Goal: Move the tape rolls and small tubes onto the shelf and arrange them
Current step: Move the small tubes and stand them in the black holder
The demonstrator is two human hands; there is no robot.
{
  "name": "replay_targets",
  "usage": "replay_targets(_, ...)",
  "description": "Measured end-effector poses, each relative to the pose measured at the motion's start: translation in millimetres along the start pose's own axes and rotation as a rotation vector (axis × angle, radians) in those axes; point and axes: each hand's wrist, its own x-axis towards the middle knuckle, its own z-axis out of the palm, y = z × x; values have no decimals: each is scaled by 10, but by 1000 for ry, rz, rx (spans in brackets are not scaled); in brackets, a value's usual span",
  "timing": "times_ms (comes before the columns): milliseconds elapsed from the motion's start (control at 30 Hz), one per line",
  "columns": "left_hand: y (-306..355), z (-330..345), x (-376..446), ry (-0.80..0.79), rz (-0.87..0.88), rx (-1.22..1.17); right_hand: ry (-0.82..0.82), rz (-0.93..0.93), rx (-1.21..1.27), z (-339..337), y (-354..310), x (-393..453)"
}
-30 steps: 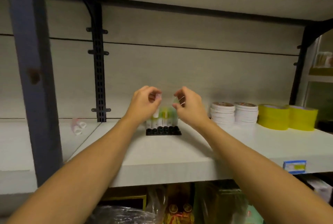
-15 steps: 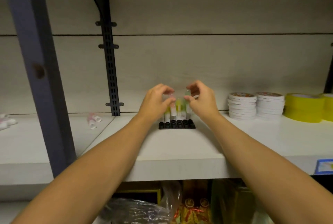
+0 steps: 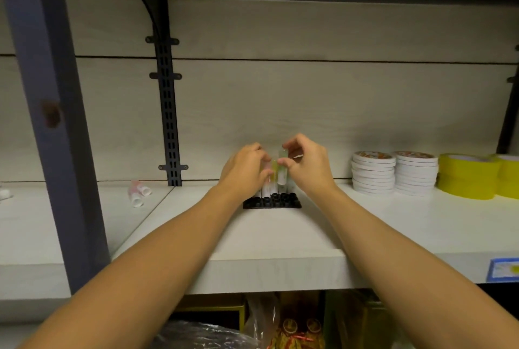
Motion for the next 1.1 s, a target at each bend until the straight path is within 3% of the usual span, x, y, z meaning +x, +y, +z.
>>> replay_targets(267, -16, -111, -54, 7, 63, 46, -61, -96, -98, 43, 27, -27)
replay_targets(433, -99, -205, -64, 147, -152, 11, -120, -90, -203, 54, 55, -51)
replay_targets(733, -152, -214, -67, 116, -263, 84, -211, -191, -348, 157, 28, -39)
replay_targets(1100, -70, -347, -245, 32, -318, 136, -320, -142, -440, 64, -171, -109)
